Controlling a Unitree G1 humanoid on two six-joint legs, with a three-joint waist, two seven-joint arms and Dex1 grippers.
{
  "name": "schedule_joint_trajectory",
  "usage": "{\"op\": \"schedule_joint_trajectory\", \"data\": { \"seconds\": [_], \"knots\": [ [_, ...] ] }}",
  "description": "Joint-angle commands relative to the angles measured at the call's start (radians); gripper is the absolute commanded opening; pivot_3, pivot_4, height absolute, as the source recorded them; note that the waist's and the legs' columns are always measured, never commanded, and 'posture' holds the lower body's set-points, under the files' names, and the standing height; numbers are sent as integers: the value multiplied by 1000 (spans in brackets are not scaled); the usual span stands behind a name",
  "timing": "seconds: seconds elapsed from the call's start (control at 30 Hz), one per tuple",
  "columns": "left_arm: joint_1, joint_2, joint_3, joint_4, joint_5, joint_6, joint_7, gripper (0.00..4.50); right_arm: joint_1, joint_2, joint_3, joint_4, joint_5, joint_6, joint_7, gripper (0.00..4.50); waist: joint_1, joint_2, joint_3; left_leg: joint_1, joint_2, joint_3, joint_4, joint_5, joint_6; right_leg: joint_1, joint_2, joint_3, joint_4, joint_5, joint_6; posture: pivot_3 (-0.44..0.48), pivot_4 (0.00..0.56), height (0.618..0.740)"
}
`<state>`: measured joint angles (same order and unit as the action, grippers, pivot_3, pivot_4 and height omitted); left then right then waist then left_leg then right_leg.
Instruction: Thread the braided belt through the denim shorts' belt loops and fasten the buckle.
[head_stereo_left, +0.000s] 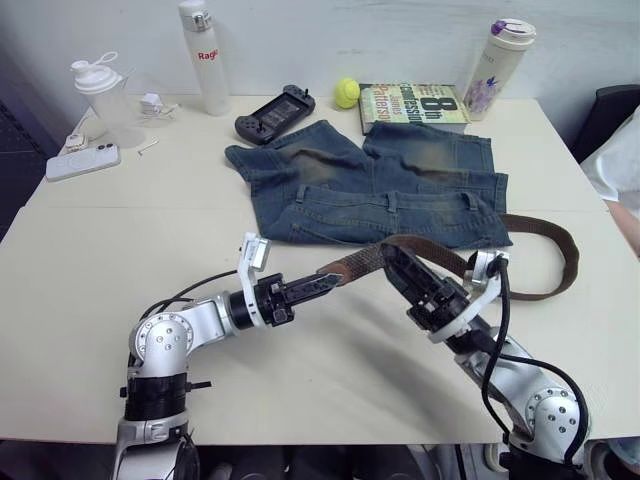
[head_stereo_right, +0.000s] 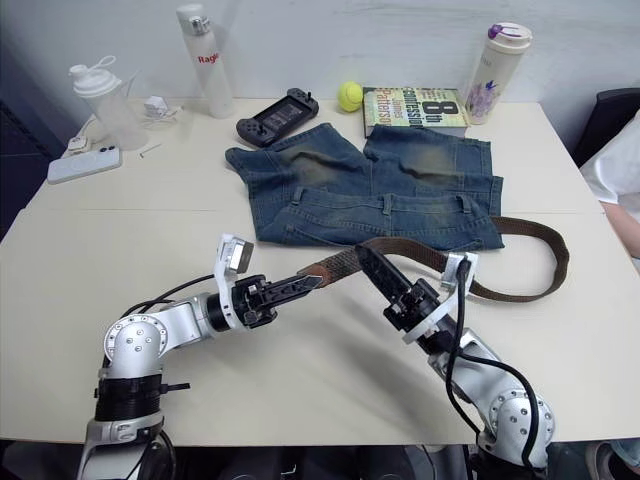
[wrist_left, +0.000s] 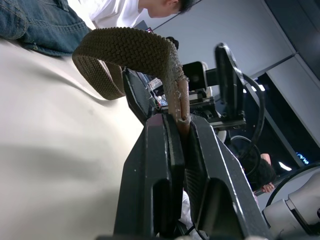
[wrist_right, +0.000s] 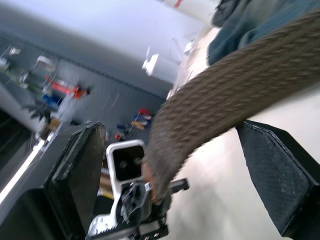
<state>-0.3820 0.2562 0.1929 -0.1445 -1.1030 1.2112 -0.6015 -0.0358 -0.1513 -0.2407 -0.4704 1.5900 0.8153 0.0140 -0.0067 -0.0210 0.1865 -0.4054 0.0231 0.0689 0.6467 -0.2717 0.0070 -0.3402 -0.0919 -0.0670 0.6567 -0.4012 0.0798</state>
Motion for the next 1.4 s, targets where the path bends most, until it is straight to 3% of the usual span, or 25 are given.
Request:
{"op": "schedule_joint_trajectory", "data": {
  "seconds": [0.03, 0.1, 0.2, 0.43, 0.47, 0.6, 0.73, 0.87, 0.97, 1.07, 1.13, 1.2, 1.33, 1.4],
  "knots": [
    [-7, 0, 11, -26, -44, -6, 7, 0, 4, -2, 41, -35, 33, -25, 2, 4441, 0, 0, 0, 0, 0, 0, 0, 0, 0, 0, 0, 0, 0, 0, 0, 0, 150, 740],
    [-5, 9, -2, -36, -35, -11, -5, 0, 3, -4, 57, -26, 21, -38, -2, 4441, 0, 0, 0, 0, 0, 0, 0, 0, 0, 0, 0, 0, 0, 0, 0, 0, 150, 740],
    [0, 11, -6, -41, -40, -9, -6, 0, -3, -5, 65, -18, 13, -61, -4, 3663, 0, 0, 0, 0, 0, 0, 0, 0, 0, 0, 0, 0, 0, 0, 0, 0, 150, 740],
    [7, 17, -10, -38, -43, -6, -8, 0, -12, 1, 59, 2, 29, -124, -17, 236, 2, 0, 0, 0, 0, 0, 0, 0, 0, 0, 0, 0, -1, 0, 0, 0, 150, 740],
    [8, 23, -17, -41, -36, -10, -17, 0, -13, 0, 62, 2, 31, -126, -16, 42, 2, 0, 0, 0, 0, 0, 0, 0, 0, 0, 0, 0, -1, 0, 0, 0, 150, 740],
    [1, 27, -29, -33, -25, -25, -21, 0, -15, -4, 74, -6, 26, -131, -12, 42, 2, 0, 0, 0, 0, 0, 0, 0, 0, 0, 0, 0, -1, 0, 0, 0, 150, 740],
    [-18, 33, -52, -26, -5, -39, -29, 1651, -14, -8, 78, -12, 7, -144, -19, 0, 2, 0, 0, 0, 0, 0, 0, 0, 0, 0, 0, 0, -2, 0, 0, 0, 150, 740],
    [-49, 93, -131, -9, 121, -134, -98, 3145, -19, 18, 29, -6, -51, -231, -26, 0, 3, 0, 0, 0, 0, 0, 0, 0, 0, 0, 0, 1, -2, 0, 0, 0, 150, 740],
    [-124, 164, -236, 98, 308, -324, -223, 3145, -17, 38, -71, 22, -87, -345, -67, 0, 5, 0, 0, 0, -1, 0, -1, 0, -1, -1, 0, 1, -2, 0, 0, 0, 150, 740],
    [-252, 173, -378, 305, 613, -686, -253, 3145, 1, 36, -142, 17, -62, -395, -68, 0, 12, 1, 0, 0, -3, 0, -1, 1, 0, 0, -1, 1, -2, 0, 0, 0, 150, 740],
    [-363, 142, -462, 504, 851, -994, -148, 3145, 11, 38, -173, 9, -34, -416, -73, 0, 18, 1, 0, 0, -4, 0, -2, 1, 1, 0, -2, 2, -3, 0, 0, 0, 150, 740],
    [-476, 100, -500, 698, 1000, -1211, -41, 3145, 18, 40, -183, 3, -18, -426, -74, 0, 21, 1, 0, -1, -4, 0, -2, 2, 2, -1, -2, 2, -3, 1, 1, 0, 150, 740],
    [-679, 25, -639, 1080, 1291, -1463, 184, 3145, 27, 51, -178, -14, -9, -444, -57, 0, 25, 0, 1, -2, -4, 0, -2, 2, 3, -2, -2, 2, -3, 1, 2, 0, 150, 740],
    [-735, -15, -655, 1205, 1351, -1507, 270, 3145, 27, 62, -177, -23, -6, -457, -48, 0, 22, 0, 1, -1, -4, 2, -4, 1, 3, -2, -2, 3, -3, 1, 2, 0, 150, 740]
  ]
}}
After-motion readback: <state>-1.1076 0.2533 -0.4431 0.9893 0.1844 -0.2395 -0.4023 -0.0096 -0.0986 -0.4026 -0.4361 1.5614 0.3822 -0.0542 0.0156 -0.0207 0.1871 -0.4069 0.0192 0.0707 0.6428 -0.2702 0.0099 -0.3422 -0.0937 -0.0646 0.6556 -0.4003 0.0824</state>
